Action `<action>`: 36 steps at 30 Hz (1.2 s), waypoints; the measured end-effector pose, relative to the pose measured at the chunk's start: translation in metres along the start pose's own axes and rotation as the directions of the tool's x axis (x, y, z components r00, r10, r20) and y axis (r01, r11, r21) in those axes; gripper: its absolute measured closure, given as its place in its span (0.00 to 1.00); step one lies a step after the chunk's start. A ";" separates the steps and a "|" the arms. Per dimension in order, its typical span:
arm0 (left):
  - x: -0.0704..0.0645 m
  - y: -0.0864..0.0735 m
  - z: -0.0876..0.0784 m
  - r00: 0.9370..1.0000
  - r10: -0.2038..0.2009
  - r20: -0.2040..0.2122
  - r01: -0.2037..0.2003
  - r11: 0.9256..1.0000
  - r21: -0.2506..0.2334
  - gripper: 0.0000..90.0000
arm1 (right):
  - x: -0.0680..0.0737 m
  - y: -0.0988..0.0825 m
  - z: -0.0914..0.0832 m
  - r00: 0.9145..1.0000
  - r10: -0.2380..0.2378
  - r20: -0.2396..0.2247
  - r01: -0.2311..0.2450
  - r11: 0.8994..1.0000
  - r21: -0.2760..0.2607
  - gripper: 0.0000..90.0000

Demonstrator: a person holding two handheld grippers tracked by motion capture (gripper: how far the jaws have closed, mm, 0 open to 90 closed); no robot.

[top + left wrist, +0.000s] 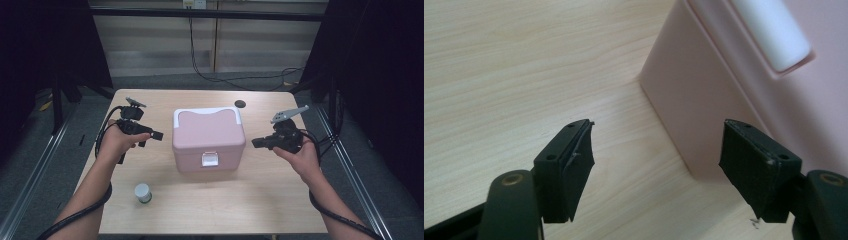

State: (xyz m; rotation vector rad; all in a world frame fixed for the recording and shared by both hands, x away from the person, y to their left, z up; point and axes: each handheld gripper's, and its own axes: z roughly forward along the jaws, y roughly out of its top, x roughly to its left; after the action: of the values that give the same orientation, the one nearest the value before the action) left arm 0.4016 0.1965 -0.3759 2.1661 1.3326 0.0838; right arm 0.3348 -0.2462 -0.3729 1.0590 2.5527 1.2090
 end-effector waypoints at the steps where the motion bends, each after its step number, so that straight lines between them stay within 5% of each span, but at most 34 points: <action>1: 0.000 0.000 0.000 1.000 0.000 0.000 0.000 1.000 0.000 0.32 | 0.000 0.000 0.000 1.000 0.000 0.000 0.000 1.000 0.000 1.00; 6: 0.002 0.001 0.002 1.000 0.000 -0.008 0.000 1.000 -0.025 0.32 | -0.002 0.024 -0.006 1.000 -0.006 0.016 0.007 0.999 -0.049 1.00; 14: 0.001 0.009 -0.005 1.000 -0.019 -0.006 0.019 0.996 -0.083 0.31 | 0.009 0.044 0.009 0.999 -0.045 0.031 0.047 0.998 -0.048 1.00; 21: -0.003 0.022 -0.011 0.999 -0.032 0.021 0.034 0.991 -0.128 0.29 | 0.011 0.044 0.024 0.999 -0.049 0.020 0.049 0.999 -0.011 1.00; 28: -0.017 0.044 -0.016 1.000 0.006 -0.001 -0.006 0.986 -0.166 0.30 | 0.010 0.046 0.025 0.999 -0.050 0.020 0.050 0.999 -0.009 1.00; 36: -0.029 0.058 -0.007 1.000 0.006 0.013 -0.003 0.982 -0.189 0.31 | 0.011 0.046 0.026 0.998 -0.051 0.026 0.051 0.999 -0.007 1.00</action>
State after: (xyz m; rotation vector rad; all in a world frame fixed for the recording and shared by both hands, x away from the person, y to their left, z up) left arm 0.4306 0.1566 -0.3331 2.0067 1.2590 0.1891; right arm 0.3615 -0.2026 -0.3549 0.9944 2.5370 1.1840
